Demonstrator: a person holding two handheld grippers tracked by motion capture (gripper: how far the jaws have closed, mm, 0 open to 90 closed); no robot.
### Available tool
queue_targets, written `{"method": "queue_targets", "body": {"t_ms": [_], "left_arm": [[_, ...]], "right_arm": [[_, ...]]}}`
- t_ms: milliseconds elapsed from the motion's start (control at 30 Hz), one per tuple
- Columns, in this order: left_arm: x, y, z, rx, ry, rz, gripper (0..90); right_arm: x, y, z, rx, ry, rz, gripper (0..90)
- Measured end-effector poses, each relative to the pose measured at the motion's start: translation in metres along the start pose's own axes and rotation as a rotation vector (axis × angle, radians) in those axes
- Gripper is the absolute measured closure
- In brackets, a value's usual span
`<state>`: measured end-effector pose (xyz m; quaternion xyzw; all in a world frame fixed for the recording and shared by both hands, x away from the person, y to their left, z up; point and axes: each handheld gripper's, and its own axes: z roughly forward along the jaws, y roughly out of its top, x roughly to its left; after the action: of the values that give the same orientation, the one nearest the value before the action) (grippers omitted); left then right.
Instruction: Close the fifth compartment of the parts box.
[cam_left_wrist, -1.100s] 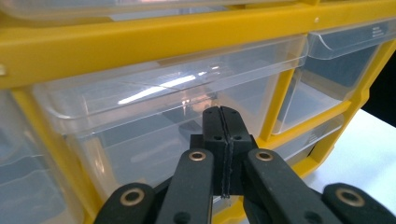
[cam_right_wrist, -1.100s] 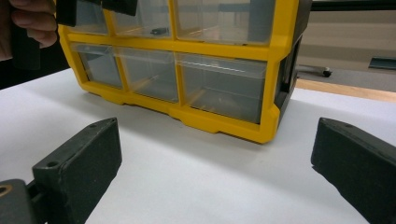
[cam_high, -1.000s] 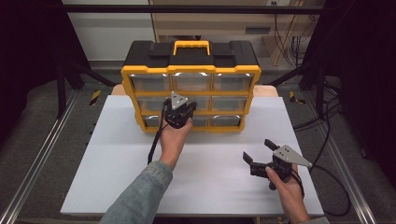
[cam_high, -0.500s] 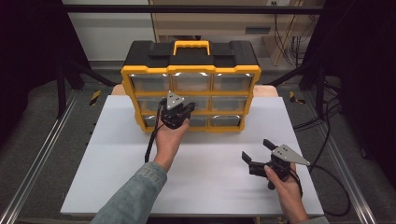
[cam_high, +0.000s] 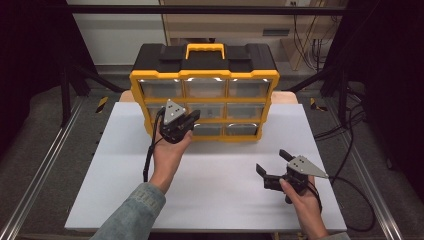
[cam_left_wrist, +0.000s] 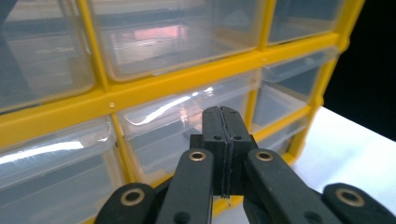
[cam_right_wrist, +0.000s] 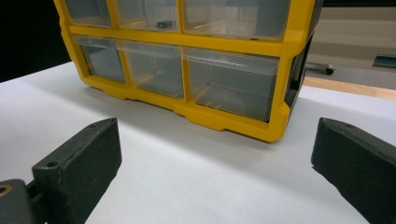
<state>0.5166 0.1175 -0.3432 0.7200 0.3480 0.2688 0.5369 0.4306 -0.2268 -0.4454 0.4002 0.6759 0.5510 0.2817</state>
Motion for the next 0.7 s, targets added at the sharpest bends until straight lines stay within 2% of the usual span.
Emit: {"method": "queue_targets", "body": {"t_ms": [67,133,200,300,367,533,600,700], "left_arm": [[-0.003,-0.003,-0.002,0.004,-0.031,0.028,87.0],[-0.005,-0.006,-0.003,-0.01,-0.057,0.032,81.6],[-0.006,-0.007,-0.003,-0.035,-0.065,0.017,67.8],[-0.006,-0.01,-0.005,-0.073,-0.07,-0.033,45.1],[-0.007,-0.012,-0.007,-0.084,-0.067,-0.037,37.1],[-0.011,-0.019,-0.009,-0.07,-0.071,-0.049,21.5],[-0.011,-0.021,-0.008,-0.055,-0.072,-0.046,11.6],[-0.011,-0.022,-0.008,-0.053,-0.073,-0.05,6.6]], "right_arm": [[-0.001,-0.001,0.001,0.004,-0.001,-0.007,2.1],[-0.001,-0.001,0.0,0.006,-0.004,-0.006,2.1],[-0.002,-0.001,-0.001,0.002,-0.006,-0.003,2.1],[-0.004,-0.002,-0.002,0.004,-0.01,-0.001,2.1],[-0.004,-0.002,-0.001,0.004,-0.011,-0.001,2.1],[-0.003,-0.002,-0.001,0.005,-0.008,-0.005,2.2],[-0.003,-0.002,-0.001,0.005,-0.009,-0.003,2.1],[-0.004,-0.002,-0.002,0.003,-0.008,-0.003,2.1]]}}
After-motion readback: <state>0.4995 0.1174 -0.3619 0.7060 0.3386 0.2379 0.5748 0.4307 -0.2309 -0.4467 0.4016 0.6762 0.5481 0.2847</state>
